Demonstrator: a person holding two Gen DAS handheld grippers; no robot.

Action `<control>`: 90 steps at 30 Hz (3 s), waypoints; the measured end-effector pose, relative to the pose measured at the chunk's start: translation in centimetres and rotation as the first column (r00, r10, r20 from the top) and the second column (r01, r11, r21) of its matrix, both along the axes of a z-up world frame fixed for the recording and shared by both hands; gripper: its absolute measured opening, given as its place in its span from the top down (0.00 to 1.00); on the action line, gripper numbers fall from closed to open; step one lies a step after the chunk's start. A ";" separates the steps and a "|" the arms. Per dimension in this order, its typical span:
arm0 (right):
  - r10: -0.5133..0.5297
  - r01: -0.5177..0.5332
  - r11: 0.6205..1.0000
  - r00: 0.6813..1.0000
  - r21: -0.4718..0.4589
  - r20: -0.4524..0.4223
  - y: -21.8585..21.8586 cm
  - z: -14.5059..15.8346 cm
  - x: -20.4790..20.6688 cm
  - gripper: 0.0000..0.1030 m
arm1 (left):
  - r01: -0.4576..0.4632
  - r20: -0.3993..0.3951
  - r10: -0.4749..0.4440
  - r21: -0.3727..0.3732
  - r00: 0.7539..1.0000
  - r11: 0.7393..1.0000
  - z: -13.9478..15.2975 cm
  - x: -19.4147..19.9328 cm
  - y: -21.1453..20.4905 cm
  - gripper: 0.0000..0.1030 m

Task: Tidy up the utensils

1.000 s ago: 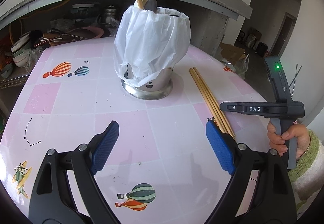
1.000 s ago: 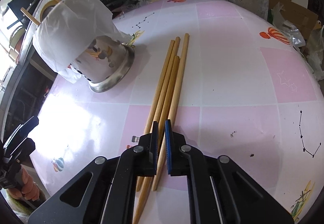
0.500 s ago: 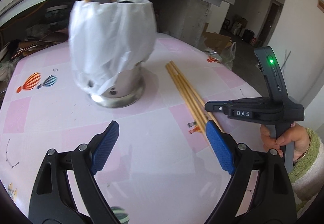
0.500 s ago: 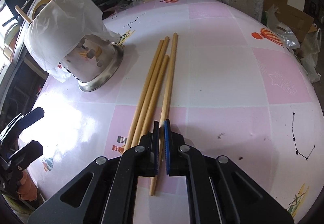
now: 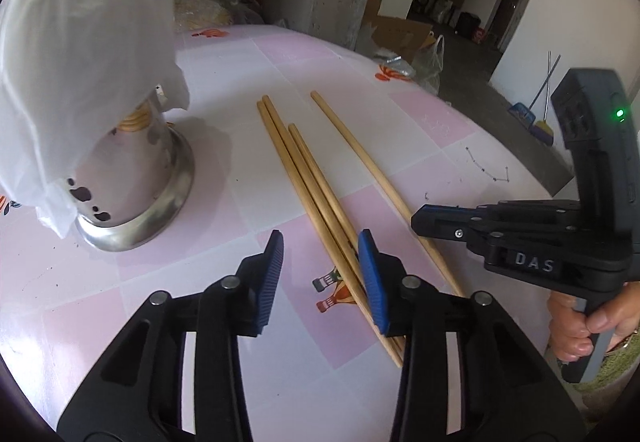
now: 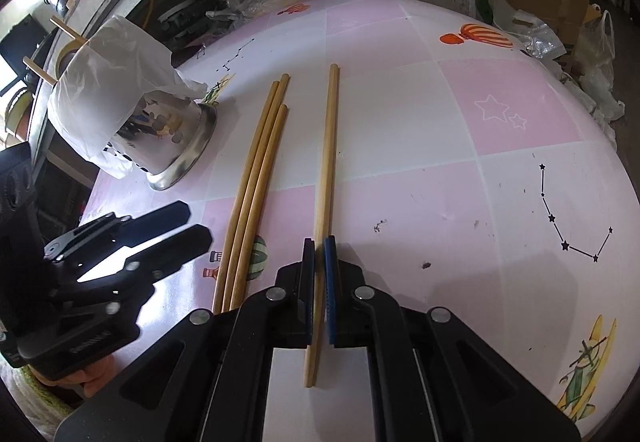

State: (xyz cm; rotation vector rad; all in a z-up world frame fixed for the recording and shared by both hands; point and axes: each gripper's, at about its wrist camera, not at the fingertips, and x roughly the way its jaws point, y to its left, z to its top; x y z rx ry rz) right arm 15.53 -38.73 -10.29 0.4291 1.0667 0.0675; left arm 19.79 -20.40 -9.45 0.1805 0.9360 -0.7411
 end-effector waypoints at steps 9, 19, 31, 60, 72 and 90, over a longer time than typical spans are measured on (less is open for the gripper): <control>0.001 -0.002 0.999 1.000 0.035 0.010 -0.4 -0.2 0.0 0.95 | -0.011 -0.006 0.012 0.064 1.000 0.998 -1.2 0.1 -0.5 0.71; -0.001 0.001 0.999 1.000 0.044 0.012 -0.3 -0.3 -0.2 0.95 | -0.039 0.026 0.036 0.144 0.999 0.989 -1.1 0.2 -0.5 0.73; -0.006 0.007 0.999 1.000 0.042 -0.023 0.5 -0.1 -1.3 0.95 | -0.114 0.031 0.110 0.189 0.993 0.975 -1.0 -0.7 1.5 0.95; 0.011 0.005 0.991 0.993 0.131 -0.118 3.4 0.9 -8.2 0.93 | -0.228 -0.085 0.240 0.134 0.967 0.964 0.8 -7.6 12.5 0.82; 0.001 0.007 0.994 0.997 0.111 -0.072 2.4 1.8 -5.2 0.87 | -0.170 -0.038 0.178 0.158 0.983 0.973 1.7 -1.1 8.7 0.77; 0.001 0.003 0.997 0.999 0.081 -0.051 1.5 1.2 -3.2 0.87 | -0.169 -0.048 0.189 0.278 0.981 0.945 -1.2 3.5 4.9 0.85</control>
